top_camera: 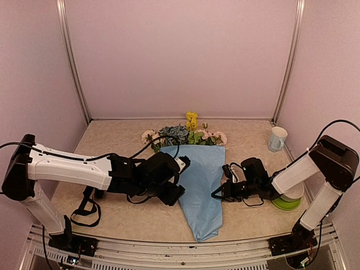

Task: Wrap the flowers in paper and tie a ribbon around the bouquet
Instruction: Press the fold line on the 2/3-folded wrapping paper.

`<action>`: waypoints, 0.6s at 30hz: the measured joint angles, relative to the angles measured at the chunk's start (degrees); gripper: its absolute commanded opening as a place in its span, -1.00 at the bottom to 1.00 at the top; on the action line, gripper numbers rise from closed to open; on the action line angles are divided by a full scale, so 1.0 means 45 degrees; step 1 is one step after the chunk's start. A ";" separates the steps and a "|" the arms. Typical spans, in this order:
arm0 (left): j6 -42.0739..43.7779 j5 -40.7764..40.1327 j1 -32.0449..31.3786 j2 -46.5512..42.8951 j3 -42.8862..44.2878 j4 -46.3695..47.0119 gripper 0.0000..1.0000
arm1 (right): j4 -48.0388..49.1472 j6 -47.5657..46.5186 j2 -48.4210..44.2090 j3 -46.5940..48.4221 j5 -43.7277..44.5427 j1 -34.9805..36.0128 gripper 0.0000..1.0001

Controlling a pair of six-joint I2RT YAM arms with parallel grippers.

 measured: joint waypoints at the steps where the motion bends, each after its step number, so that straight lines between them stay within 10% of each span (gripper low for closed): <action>1: -0.0432 -0.0146 0.0583 -0.0389 -0.0282 -0.0141 0.38 | -0.0053 -0.0029 0.0010 0.0024 0.0000 0.0000 -1.00; 18: -0.3827 0.1171 1.2580 -0.4012 -0.4299 -0.0160 0.33 | -0.1433 -0.0840 0.0267 0.1059 0.0024 0.0010 -1.00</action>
